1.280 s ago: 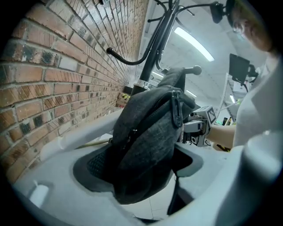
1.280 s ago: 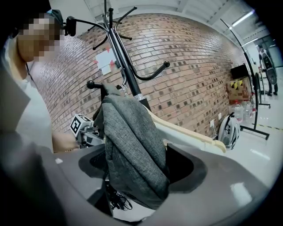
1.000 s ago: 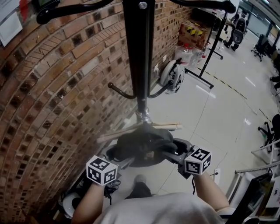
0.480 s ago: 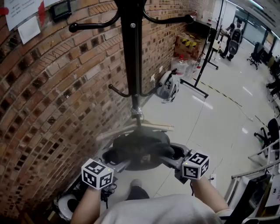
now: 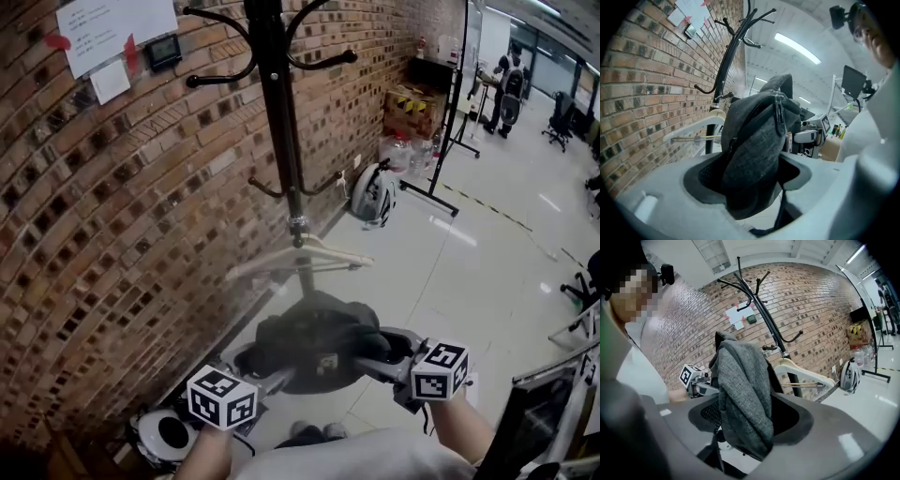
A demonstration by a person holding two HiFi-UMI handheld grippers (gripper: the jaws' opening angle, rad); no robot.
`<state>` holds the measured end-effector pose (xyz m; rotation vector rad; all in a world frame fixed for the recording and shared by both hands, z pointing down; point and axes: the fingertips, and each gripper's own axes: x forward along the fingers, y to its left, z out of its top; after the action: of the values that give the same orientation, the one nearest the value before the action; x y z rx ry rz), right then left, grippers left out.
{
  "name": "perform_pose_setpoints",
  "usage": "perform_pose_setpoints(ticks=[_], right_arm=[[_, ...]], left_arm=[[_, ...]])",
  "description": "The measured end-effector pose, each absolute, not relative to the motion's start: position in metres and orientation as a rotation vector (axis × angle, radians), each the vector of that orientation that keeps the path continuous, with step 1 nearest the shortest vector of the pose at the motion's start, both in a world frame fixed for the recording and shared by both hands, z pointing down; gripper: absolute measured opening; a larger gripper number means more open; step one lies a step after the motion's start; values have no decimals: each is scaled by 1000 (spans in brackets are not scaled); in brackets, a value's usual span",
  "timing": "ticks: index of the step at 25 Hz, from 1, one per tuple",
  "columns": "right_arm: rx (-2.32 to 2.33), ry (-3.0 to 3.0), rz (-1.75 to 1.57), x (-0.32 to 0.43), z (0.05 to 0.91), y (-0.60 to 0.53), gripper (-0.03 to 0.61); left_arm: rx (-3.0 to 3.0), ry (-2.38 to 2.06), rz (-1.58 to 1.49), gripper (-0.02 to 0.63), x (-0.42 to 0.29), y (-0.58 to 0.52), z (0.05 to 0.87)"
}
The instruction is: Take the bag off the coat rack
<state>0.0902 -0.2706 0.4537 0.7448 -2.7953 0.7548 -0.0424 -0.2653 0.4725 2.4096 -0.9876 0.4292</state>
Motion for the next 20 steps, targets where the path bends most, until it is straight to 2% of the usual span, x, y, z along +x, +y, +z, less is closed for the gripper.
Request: perform_pose_setpoints(ticks=[9,20], right_arm=[[772,-2784,713,84,447,-167,284],[816,-2837,663,38,409,-29,285]], left_arm=[[2434,-955,415,310,-47,-165,469],[2546,-956,434,308,-93,-33,423]])
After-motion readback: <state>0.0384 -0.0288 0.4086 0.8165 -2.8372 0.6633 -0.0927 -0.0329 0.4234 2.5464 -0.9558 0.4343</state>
